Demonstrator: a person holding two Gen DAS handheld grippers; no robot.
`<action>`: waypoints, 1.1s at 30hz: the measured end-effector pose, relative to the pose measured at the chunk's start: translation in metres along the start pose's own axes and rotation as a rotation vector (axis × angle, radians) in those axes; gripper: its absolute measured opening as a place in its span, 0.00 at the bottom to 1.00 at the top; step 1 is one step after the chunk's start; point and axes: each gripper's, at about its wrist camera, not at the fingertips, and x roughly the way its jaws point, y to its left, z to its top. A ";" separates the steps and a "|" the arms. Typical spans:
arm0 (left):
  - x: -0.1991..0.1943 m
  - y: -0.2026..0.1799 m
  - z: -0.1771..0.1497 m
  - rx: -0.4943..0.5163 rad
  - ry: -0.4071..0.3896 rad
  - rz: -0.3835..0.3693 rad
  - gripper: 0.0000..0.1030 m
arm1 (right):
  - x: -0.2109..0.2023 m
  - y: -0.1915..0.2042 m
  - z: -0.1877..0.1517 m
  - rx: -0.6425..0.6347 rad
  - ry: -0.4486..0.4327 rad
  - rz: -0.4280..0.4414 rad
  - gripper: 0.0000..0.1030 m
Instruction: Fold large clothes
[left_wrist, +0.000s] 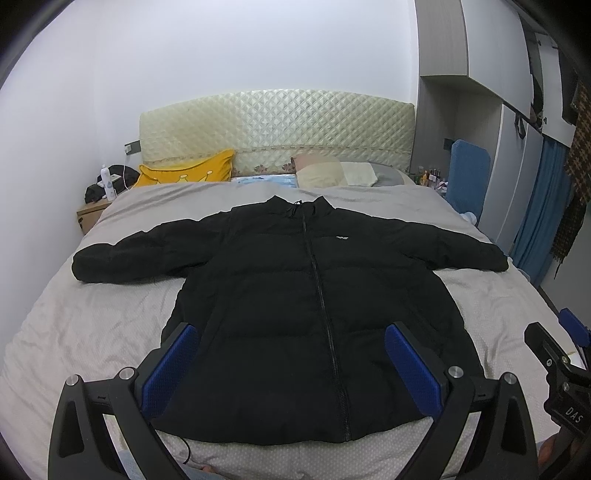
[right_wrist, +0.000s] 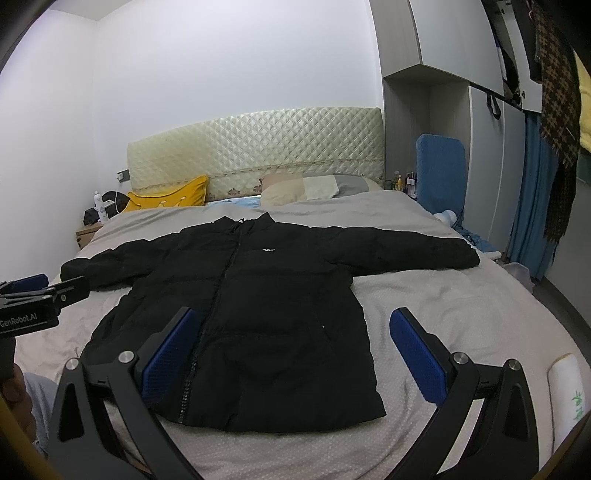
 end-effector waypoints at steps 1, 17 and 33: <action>0.000 0.000 0.000 -0.001 0.001 0.000 0.99 | 0.000 0.000 0.000 -0.003 0.000 -0.001 1.00; 0.003 0.003 0.001 -0.006 0.009 0.001 0.99 | 0.002 0.003 -0.002 -0.009 0.006 0.002 1.00; 0.004 0.003 0.000 -0.011 0.013 0.011 0.99 | 0.004 0.007 -0.004 -0.013 0.015 0.008 1.00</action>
